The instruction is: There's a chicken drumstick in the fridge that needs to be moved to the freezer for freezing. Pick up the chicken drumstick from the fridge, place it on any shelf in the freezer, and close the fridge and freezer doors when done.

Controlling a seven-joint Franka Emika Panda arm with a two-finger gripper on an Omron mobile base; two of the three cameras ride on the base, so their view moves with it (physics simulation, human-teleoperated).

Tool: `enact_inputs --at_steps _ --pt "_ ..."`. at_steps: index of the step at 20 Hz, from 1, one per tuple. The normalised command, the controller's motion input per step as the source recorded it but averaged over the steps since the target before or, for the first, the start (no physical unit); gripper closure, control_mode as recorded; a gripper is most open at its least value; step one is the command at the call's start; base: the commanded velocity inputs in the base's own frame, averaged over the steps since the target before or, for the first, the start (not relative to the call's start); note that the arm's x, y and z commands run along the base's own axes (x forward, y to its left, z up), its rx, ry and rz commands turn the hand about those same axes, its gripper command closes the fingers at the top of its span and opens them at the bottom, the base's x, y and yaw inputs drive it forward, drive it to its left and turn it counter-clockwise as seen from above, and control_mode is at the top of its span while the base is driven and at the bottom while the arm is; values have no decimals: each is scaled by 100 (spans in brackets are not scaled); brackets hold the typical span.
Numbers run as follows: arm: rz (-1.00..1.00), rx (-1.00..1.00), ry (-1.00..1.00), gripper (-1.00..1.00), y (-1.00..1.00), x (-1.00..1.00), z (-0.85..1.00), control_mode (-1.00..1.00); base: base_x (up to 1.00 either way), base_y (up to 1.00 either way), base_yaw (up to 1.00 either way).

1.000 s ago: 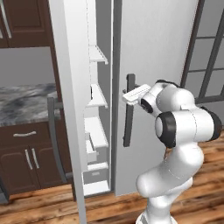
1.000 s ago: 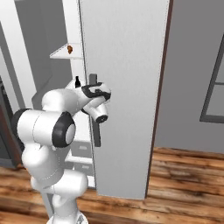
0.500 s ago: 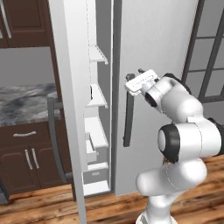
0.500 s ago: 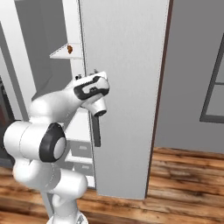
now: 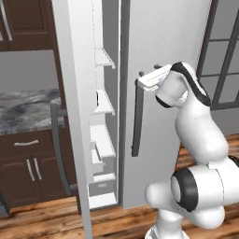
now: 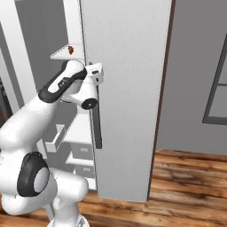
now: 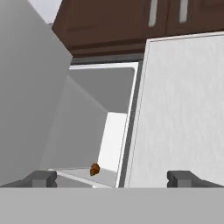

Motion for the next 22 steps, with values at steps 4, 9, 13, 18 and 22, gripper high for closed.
enact_inputs --at_steps 4,9,13,18,22 --pt "-3 -8 46 -100 -15 -83 97 -100 0 0 0" --pt "-6 0 30 -100 -28 -100 30 -100 0 0 0" --pt "-5 10 4 -100 20 -100 -12 -100 0 0 0" --pt "-7 10 0 -100 41 -100 0 -100 0 0 0" --pt "-5 2 0 -100 49 -92 0 -100 0 0 0"
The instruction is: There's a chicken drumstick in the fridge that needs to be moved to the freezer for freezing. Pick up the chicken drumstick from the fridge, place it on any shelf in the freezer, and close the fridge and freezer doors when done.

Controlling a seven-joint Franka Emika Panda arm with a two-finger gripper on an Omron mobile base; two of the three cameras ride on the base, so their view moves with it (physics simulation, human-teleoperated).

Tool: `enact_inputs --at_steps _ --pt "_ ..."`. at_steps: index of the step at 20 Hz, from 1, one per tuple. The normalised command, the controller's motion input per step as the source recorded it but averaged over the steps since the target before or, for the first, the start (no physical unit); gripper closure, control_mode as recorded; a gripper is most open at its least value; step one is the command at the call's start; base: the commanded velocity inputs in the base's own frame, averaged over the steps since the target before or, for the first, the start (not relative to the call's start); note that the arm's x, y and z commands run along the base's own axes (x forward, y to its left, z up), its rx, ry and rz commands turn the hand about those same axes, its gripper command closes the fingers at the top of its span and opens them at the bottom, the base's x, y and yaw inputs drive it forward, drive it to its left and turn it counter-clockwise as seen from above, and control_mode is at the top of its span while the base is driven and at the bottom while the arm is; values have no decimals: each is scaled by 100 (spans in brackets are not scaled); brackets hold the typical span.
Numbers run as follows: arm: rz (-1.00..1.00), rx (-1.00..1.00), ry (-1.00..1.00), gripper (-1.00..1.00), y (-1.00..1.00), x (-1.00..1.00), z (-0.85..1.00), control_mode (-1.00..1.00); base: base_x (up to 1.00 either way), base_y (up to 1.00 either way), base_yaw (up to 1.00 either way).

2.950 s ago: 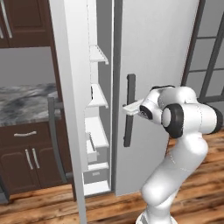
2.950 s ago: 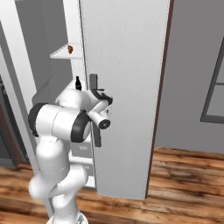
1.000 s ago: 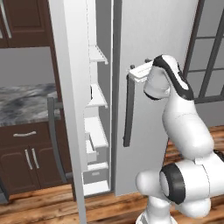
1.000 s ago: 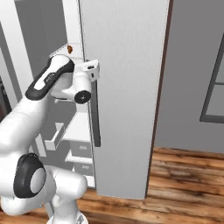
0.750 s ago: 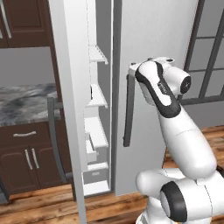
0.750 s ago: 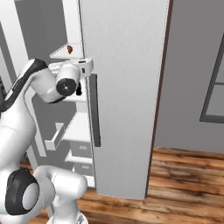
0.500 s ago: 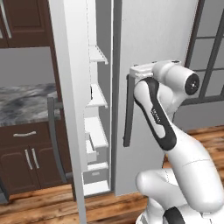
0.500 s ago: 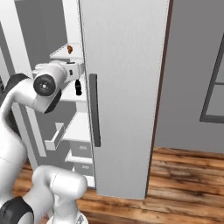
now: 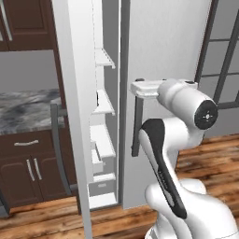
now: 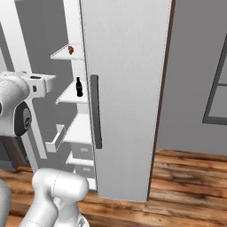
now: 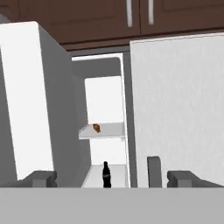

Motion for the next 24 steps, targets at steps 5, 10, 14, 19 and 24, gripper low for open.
enact_inputs --at_steps 5,10,14,19,24 --pt "0 0 0 -100 97 -62 -4 -100 0 0 0" --pt "-3 0 8 -100 93 -5 -11 -100 0 0 0" --pt "-11 0 4 -100 88 17 -25 -100 0 0 0" --pt "-11 1 0 -100 79 10 -38 -100 0 0 0" --pt "-1 15 -4 -100 57 26 -61 -100 0 0 0"
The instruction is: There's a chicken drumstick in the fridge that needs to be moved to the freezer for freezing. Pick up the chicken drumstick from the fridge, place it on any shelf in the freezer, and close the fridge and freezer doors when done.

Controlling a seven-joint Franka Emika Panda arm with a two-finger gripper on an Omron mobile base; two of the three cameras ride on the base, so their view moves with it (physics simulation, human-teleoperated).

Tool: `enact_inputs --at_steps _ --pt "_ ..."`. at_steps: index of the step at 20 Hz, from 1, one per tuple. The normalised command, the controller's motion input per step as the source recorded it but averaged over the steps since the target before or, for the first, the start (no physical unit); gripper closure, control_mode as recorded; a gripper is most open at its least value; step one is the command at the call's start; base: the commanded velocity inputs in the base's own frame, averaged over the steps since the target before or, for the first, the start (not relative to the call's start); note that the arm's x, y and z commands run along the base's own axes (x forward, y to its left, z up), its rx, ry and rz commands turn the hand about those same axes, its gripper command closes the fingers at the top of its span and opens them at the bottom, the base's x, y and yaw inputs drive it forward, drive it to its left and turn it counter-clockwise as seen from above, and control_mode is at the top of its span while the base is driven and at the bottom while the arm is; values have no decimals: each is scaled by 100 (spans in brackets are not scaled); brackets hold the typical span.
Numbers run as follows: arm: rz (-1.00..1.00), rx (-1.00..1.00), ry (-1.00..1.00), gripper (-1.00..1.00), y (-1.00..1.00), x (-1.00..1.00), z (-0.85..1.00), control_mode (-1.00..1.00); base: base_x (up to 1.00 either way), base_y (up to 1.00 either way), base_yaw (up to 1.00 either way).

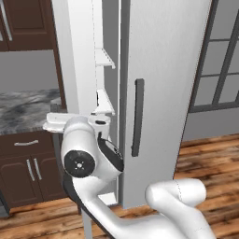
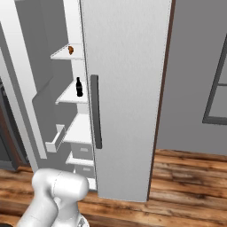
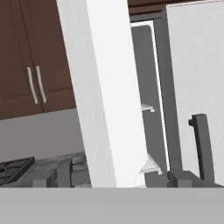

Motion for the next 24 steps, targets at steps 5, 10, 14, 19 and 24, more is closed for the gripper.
enact_inputs --at_steps 5,10,14,19,24 --pt "0 9 0 -100 42 41 -36 -100 0 0 0" --pt "0 1 0 -100 55 41 -23 -100 0 0 0" --pt "0 2 0 -100 46 32 -22 -100 0 0 0" --pt "-5 1 0 -100 5 44 -9 -100 0 0 0" --pt "-9 0 0 -100 0 66 -17 -100 0 0 0"
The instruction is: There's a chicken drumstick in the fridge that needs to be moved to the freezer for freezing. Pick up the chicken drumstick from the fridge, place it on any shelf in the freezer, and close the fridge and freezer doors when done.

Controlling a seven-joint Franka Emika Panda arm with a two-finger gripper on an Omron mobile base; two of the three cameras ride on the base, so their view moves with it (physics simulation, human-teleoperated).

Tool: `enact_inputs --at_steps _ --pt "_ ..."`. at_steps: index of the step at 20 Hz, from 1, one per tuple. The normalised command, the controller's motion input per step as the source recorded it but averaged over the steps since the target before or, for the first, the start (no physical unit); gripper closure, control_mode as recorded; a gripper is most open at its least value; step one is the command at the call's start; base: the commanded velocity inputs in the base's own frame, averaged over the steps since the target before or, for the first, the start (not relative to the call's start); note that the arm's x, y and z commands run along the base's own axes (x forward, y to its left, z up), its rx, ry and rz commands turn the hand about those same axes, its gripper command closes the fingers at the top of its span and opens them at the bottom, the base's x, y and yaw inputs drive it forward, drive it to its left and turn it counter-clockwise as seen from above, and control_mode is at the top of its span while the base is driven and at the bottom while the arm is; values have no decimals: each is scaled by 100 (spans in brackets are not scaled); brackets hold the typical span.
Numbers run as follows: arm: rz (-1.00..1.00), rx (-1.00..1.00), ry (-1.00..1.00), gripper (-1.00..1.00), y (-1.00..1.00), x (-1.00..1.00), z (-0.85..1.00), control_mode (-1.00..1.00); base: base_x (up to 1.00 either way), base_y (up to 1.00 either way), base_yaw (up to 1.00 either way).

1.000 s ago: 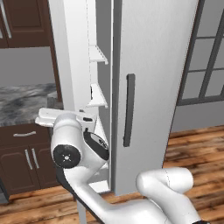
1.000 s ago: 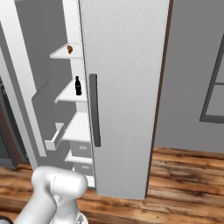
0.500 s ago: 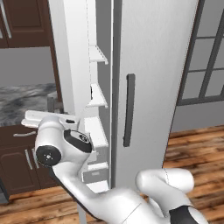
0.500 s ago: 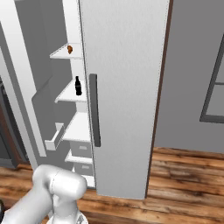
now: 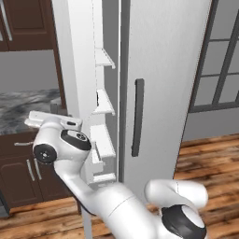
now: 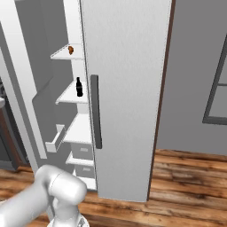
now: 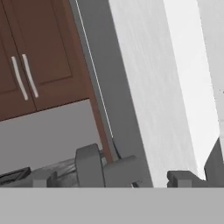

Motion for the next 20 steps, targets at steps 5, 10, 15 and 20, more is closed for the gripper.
enact_inputs --at_steps 5,10,15,20 --pt "-8 0 0 -100 0 60 -18 -100 0 0 0" --pt "-8 0 0 -100 -4 36 -11 -100 0 0 0" --pt "-9 0 0 -100 -21 36 -2 -100 0 0 0" --pt "-13 11 0 -100 -93 94 0 -100 0 0 0"
